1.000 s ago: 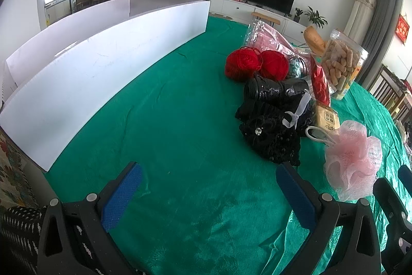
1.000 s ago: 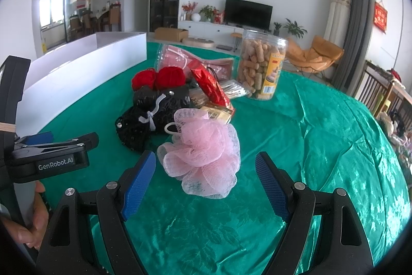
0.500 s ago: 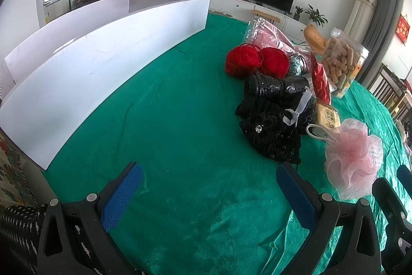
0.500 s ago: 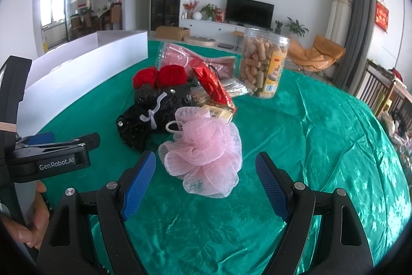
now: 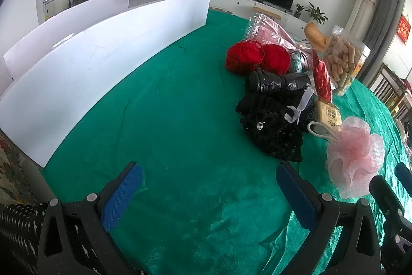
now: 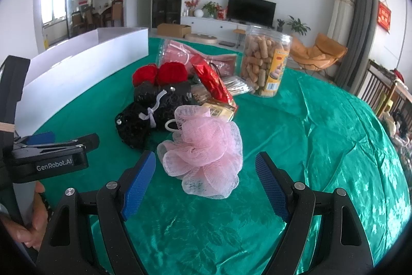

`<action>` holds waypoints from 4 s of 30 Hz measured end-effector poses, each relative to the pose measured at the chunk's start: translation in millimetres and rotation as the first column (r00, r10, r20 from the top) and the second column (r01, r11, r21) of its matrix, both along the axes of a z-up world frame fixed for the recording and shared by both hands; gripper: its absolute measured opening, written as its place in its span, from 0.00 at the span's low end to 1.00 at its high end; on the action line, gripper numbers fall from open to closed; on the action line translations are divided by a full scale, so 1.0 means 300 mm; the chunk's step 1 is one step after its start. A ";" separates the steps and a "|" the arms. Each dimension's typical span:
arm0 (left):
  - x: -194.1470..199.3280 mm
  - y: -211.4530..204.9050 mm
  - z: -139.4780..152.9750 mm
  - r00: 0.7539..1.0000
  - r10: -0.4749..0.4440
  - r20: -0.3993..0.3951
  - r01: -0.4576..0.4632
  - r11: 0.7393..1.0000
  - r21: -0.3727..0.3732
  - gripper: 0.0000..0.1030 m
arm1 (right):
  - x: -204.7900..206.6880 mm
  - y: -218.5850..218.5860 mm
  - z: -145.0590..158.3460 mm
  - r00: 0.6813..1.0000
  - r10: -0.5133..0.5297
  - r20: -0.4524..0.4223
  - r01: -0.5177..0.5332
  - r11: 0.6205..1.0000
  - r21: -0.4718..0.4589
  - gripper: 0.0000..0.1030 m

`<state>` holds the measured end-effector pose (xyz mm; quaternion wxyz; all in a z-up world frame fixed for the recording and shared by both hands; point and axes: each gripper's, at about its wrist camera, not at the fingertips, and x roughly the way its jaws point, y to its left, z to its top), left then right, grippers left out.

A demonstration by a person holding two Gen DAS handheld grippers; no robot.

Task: Organize soft objects
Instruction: 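Grasp the pink mesh pouf with the right tool while the left tool reaches the black ribboned bundle, then close the left tool on the black ribboned bundle while the right tool lifts the pouf, then carry both items over the white box and open both tools to drop them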

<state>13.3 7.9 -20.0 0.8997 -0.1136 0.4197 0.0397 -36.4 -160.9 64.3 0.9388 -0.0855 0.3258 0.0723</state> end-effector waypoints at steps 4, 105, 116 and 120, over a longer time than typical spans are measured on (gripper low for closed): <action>0.004 0.017 -0.009 1.000 0.011 -0.013 -0.012 1.000 -0.027 1.00 | 0.037 -0.011 -0.017 0.999 0.006 -0.036 -0.006 1.000 -0.020 0.80; 0.105 0.184 0.177 0.979 -0.195 0.061 0.199 0.977 -0.072 0.37 | 0.306 -0.005 -0.116 0.887 0.207 -0.412 -0.220 0.975 0.017 0.24; 0.060 0.676 0.452 0.985 0.085 0.152 -0.076 0.995 -0.066 0.37 | 0.456 0.408 0.378 0.869 0.475 -0.141 -0.417 0.855 0.310 0.23; 0.083 0.847 0.468 0.978 0.169 0.123 -0.171 0.985 0.007 0.39 | 0.504 0.667 0.450 0.818 0.565 -0.106 -0.502 0.792 0.347 0.28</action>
